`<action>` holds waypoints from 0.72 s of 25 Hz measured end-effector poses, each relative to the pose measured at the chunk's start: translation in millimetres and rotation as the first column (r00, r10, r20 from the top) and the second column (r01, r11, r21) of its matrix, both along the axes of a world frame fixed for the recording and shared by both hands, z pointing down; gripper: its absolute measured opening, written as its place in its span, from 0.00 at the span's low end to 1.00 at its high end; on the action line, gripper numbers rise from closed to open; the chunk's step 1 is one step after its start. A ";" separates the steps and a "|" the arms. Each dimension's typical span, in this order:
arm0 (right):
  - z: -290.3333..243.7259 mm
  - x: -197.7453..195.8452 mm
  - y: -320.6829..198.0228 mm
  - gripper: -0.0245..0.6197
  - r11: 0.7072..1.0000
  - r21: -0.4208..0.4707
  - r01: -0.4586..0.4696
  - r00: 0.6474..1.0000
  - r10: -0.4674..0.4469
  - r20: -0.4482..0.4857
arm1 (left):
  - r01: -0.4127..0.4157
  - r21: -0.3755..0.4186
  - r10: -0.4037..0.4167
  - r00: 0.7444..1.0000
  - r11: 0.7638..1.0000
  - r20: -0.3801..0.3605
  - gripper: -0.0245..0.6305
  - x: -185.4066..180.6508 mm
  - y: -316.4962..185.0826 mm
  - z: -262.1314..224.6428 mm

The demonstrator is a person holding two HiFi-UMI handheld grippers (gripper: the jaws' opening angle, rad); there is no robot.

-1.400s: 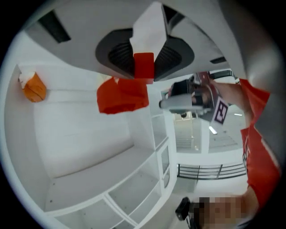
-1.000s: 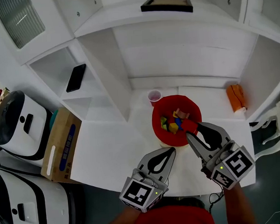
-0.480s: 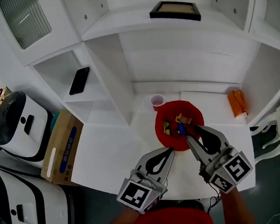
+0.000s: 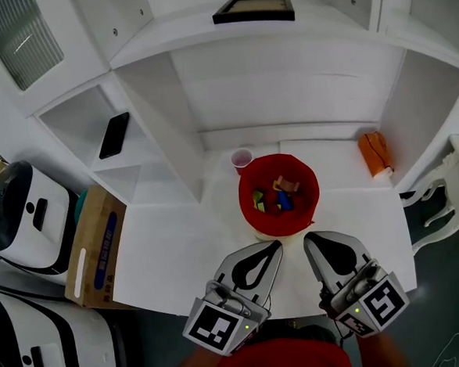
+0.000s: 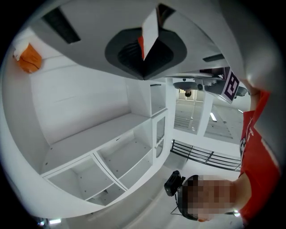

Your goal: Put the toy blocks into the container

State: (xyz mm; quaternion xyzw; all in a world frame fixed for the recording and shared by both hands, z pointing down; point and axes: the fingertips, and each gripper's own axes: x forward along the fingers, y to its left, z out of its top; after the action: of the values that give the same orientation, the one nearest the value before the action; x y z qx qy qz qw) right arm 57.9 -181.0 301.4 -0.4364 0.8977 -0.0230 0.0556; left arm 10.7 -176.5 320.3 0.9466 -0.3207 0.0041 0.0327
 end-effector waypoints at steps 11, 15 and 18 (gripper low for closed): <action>13.5 -10.3 23.0 0.04 1.000 -0.014 0.013 0.999 -0.014 -0.043 | -0.008 -0.001 0.008 1.000 1.000 0.015 0.06 6.2 15.6 4.3; 16.5 -13.7 25.3 0.04 1.000 -0.017 0.024 0.998 -0.025 -0.058 | -0.009 -0.005 0.009 1.000 1.000 0.019 0.06 7.4 17.4 5.7; 15.9 -13.9 26.2 0.04 0.999 -0.015 0.030 0.998 -0.031 -0.060 | -0.010 -0.005 0.010 1.000 1.000 0.025 0.06 8.2 19.2 6.9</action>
State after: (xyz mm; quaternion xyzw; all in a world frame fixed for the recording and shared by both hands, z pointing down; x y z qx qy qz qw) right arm 44.0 -154.9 317.3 -0.4235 0.9054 -0.0169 0.0252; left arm 18.9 -157.4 327.2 0.9479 -0.3165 0.0170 0.0308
